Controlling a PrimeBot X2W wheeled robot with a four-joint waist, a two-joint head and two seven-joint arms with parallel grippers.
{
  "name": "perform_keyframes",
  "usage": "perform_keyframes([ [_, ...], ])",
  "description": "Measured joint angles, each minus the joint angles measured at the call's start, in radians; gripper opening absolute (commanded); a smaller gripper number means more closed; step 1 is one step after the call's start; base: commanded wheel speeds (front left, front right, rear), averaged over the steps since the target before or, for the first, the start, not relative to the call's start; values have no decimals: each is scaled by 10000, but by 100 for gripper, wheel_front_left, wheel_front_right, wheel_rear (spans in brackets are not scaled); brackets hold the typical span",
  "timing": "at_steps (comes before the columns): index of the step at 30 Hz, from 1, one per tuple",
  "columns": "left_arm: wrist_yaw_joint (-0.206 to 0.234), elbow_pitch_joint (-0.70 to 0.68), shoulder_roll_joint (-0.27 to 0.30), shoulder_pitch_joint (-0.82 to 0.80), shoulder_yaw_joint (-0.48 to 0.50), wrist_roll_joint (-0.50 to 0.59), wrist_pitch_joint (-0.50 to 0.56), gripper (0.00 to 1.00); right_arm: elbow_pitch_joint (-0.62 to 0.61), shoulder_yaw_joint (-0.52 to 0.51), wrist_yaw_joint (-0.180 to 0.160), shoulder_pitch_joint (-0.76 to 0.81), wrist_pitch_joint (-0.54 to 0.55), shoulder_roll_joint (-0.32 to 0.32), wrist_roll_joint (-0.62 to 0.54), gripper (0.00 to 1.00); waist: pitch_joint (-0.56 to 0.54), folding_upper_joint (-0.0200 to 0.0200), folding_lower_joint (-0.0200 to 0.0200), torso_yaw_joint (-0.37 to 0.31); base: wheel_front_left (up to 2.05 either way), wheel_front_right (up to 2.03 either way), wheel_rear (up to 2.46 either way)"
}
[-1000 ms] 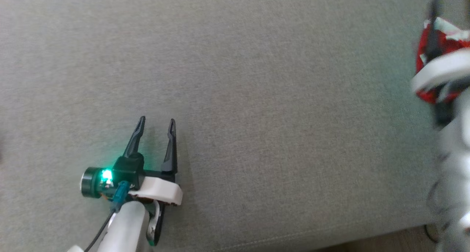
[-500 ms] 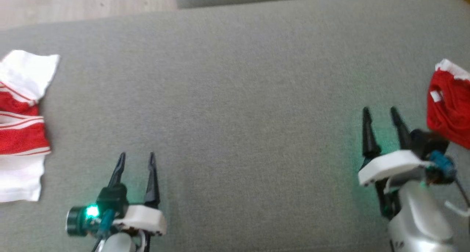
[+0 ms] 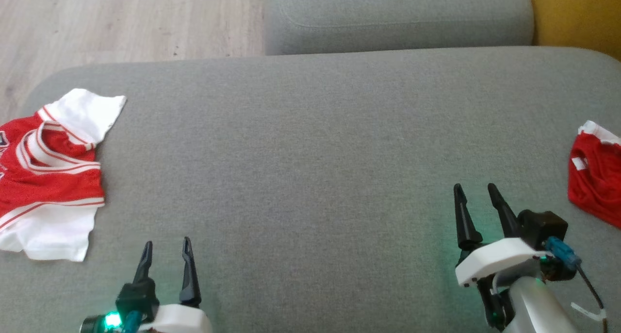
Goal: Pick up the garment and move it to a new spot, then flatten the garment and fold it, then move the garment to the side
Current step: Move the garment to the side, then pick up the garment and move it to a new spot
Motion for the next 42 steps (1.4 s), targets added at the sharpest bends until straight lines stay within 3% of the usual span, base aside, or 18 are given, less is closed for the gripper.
perform_keyframes([
  [15, -67, -176, -2, 110, -54, -198, 0, 100, -65, 265, 0, 168, 0, 0, 59, 100, 13, 0, 3, 578, 0, 0, 0],
  [24, 176, -134, 0, 120, 10, -640, 0, 100, -61, 704, -2, 293, 2, 0, 63, 100, 271, 0, 3, 2409, 0, 0, 0],
  [33, 232, 13, 6, 553, 1269, -750, 0, 100, 46, 1342, 0, 231, 2, 4, 328, 100, 463, 0, 3, 4240, 0, 0, 0],
  [38, -100, 113, -4, 417, 1797, -790, 0, 100, 35, 1595, 0, 17, 2, 4, 307, 100, 890, 0, 3, 4316, 0, 0, 0],
  [42, -940, -180, 40, -394, 2612, -986, 2, 100, -115, 1599, 0, -231, 2, 2, 56, 100, 1267, 0, 4, 4023, 0, 0, 0],
])
